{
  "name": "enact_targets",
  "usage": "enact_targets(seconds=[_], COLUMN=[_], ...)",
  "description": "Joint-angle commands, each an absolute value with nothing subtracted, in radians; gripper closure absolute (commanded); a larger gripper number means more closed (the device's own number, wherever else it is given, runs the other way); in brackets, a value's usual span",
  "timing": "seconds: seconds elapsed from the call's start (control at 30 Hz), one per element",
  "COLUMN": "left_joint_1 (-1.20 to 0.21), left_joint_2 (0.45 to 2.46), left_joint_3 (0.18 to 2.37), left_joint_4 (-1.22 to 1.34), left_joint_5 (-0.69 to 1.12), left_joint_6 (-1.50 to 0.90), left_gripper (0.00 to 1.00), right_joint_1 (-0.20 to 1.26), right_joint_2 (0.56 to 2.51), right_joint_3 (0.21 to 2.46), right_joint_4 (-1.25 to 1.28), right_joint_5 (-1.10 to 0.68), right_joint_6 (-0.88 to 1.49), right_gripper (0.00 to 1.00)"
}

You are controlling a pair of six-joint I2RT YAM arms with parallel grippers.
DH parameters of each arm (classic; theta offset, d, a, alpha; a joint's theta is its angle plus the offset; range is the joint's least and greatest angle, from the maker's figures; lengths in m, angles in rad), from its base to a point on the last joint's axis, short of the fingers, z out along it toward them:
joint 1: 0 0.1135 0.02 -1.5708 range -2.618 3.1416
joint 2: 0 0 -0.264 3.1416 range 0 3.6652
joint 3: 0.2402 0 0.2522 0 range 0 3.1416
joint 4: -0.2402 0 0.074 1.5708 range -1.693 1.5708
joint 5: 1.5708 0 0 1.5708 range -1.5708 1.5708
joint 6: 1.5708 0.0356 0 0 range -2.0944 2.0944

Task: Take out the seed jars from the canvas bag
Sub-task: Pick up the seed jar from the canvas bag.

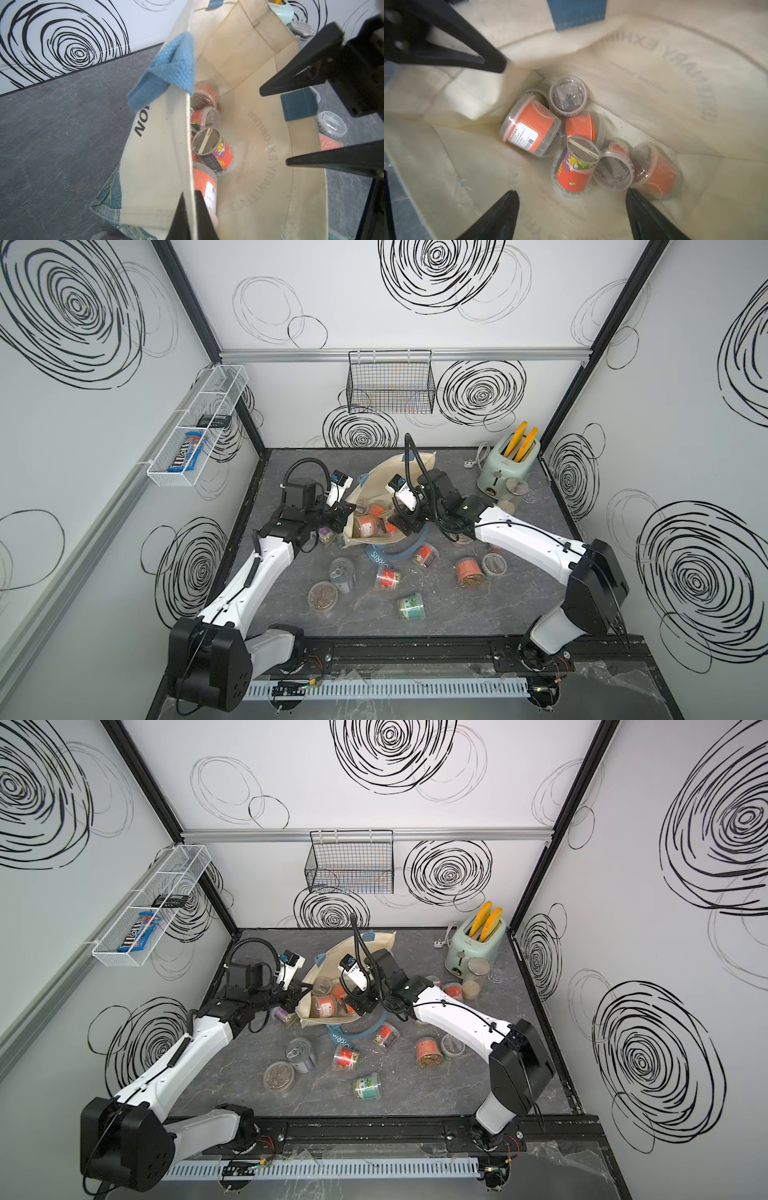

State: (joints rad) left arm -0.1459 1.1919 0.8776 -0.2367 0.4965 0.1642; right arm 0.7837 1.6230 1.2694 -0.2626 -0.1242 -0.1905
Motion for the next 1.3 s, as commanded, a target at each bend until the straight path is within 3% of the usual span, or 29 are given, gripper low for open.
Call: enact_targets(seconds=[0.0,0.37,0.63,1.27], left_joint_1=[-0.158,-0.216,-0.216,-0.211], left_joint_2=[1.173,1.157,1.151,1.155], left_joint_3=[0.854,0.842,0.842,0.861], left_joint_4=[-0.216,-0.254,-0.261,-0.268], left_joint_5=[0.495,0.447,0.465,0.499], left_joint_6=[0.202,0.291,0.284,0.251], left_gripper=[0.99,1.00,1.00,1.00], right_joint_1=[0.788,0.782,0.784,0.778], right_joint_2=[1.654,1.882,1.940,2.021], right_joint_3=[1.248,1.450,1.509,1.508], right_joint_4=[-0.217,-0.409,-0.480,-0.437], right_joint_5=[-0.100,-0.056,-0.110,-0.154], right_joint_6=[-0.214,-0.086,-0.003,0.107], right_gripper=[0.12,0.07,0.01,0.22])
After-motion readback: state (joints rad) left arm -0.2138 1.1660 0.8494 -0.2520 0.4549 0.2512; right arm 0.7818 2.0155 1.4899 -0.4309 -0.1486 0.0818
